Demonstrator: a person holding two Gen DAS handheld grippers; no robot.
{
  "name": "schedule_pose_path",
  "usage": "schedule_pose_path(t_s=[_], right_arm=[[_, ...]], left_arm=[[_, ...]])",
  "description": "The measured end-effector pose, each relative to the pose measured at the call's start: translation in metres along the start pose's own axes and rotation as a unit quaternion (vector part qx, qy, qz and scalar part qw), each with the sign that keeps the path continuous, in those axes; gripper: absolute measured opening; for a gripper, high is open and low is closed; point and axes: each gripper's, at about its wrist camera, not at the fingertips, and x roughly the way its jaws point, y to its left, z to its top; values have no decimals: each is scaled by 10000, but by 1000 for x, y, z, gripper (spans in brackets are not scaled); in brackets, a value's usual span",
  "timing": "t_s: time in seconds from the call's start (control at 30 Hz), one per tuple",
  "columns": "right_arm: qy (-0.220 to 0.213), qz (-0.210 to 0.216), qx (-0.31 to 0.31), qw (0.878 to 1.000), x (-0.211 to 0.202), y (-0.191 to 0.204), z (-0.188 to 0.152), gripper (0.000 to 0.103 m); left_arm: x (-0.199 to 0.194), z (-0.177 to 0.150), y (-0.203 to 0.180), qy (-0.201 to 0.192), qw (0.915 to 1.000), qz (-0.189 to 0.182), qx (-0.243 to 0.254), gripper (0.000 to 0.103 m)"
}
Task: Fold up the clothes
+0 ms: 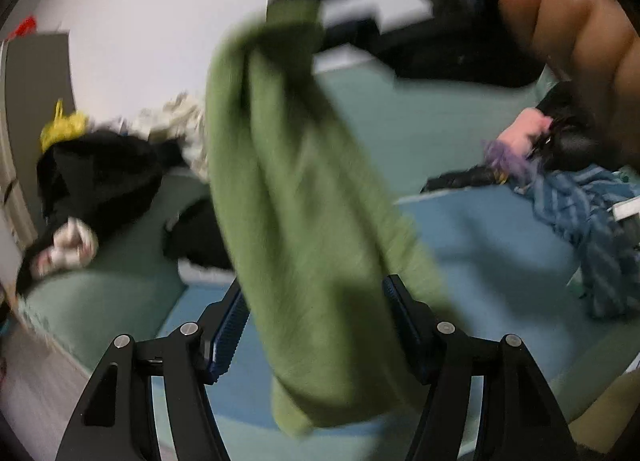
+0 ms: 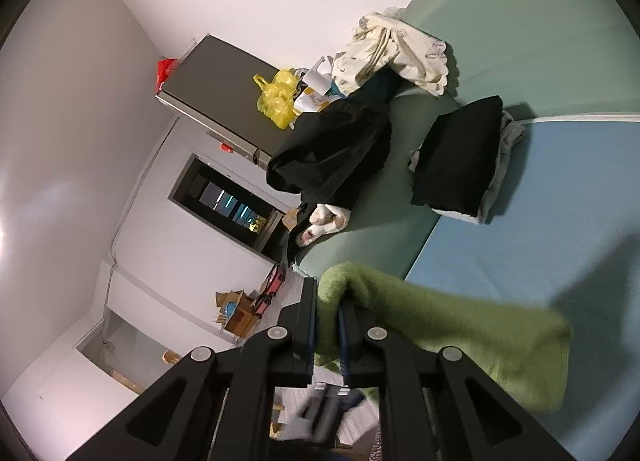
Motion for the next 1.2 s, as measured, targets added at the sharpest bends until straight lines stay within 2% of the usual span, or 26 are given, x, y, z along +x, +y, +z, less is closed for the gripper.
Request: schedule_pose_path(t_s=[0.03,0.07,0.13,0.23,0.37,0.43,0.6,0.63,0.7,0.77,0.83,0.87,0.93,1.0,1.03,1.1,1.2], right_arm=[[3,1,-5,10000,0,0,0,10],[-6,-18,-8,10000,-1,0,0,10],[-51,-68,1,10000,-6,-3,0,10],[-160,-89,88,9998,-15,-8,3,10],[-330,-161,136,9992,-25,-13,8,10],[-399,-174,152,9989,-28,-16,13,10],[-686,-335,-199,9969,-20,-7,57,10],[-789,-364,-377,9955,-21,2,64,10],[-948,-428,-695,9921,-23,17,75,10],[-836,-526,-785,9920,-26,10,64,10],[-723,-623,-874,9916,-28,2,52,10],[-666,-672,-919,9913,-30,-1,47,10],[-553,-769,-1007,9904,-33,-9,36,10],[-358,-882,-1023,9902,-33,-21,21,10],[-14,-1001,-823,9916,-26,-41,0,10],[690,-1278,-419,9885,-11,-79,-44,10],[1742,-1606,467,9704,11,-137,-113,10]], left_arm=[[-2,-3,3,-2,9999,-72,-117,58],[-5,-7,5,-3,9996,-143,-234,35],[-11,-11,13,-29,9984,-270,-486,21],[-18,-7,32,-31,9964,-269,-798,17],[-28,14,67,-175,9906,-335,-1312,14],[-21,37,88,-255,9898,-73,-1401,13],[6,113,114,-483,9893,786,-1131,13],[2,128,114,-675,9876,970,-1029,13],[-6,147,106,-1064,9844,1247,-634,13],[-10,150,91,-1333,9795,1512,-46,13],[-6,132,69,-1359,9715,1746,852,13],[-1,118,58,-1225,9685,1782,1233,13],[18,67,41,-442,9761,1348,1649,13],[37,16,24,347,9740,902,2049,13],[46,-9,15,741,9696,672,2232,13],[61,-52,1,1570,9613,100,2263,13],[62,-96,-30,2399,9334,-593,2602,13]])
